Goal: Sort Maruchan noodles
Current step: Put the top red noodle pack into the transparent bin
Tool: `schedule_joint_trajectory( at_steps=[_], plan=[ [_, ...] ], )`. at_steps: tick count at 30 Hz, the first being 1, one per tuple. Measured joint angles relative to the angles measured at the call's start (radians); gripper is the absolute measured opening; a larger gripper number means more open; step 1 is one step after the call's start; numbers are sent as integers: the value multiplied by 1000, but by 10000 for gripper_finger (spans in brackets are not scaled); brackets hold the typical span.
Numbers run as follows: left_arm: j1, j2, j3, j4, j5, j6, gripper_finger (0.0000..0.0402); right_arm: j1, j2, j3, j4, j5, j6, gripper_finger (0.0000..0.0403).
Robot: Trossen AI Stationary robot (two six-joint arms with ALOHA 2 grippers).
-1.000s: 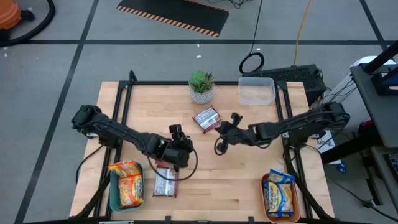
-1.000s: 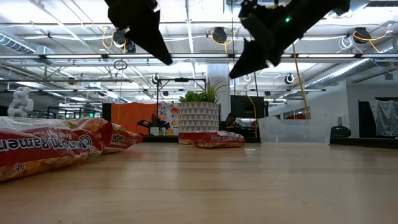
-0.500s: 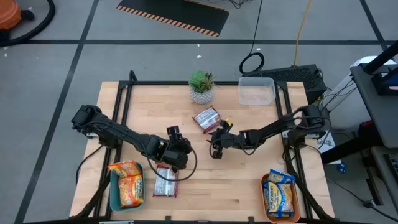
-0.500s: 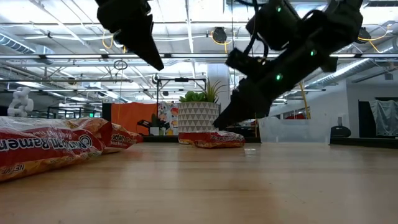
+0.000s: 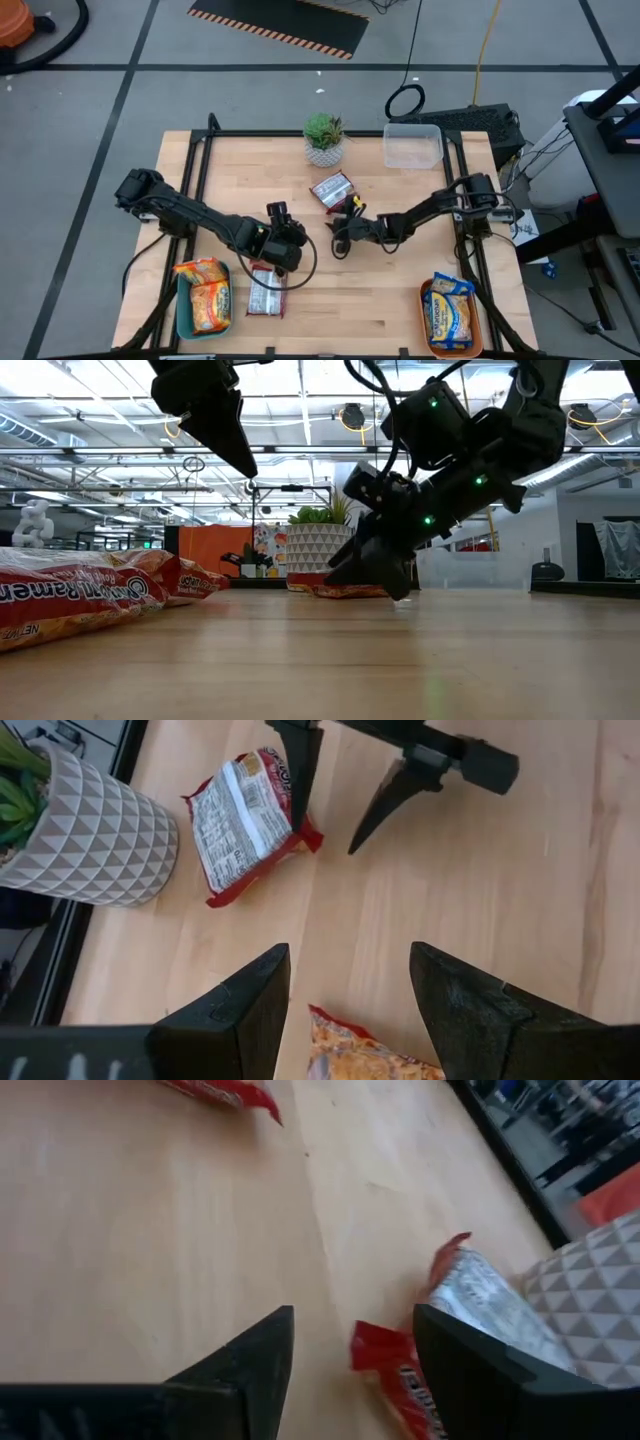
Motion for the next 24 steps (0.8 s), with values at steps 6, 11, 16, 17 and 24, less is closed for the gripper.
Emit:
schedule_joint_trajectory(
  at_steps=[6,11,16,17,24],
  plan=[
    [2,0,0,0,0,20,214,-44,0,0,-5,-16,-52,187],
    [24,0,0,0,0,24,214,-88,24,1,7,-99,-52,158],
    [55,0,0,0,0,43,214,-99,62,4,44,-98,-109,125],
    [62,0,0,0,-1,43,214,-99,64,3,55,-97,-122,118],
    [104,0,0,1,-1,69,214,-99,68,1,133,-95,-219,55]
  ],
)
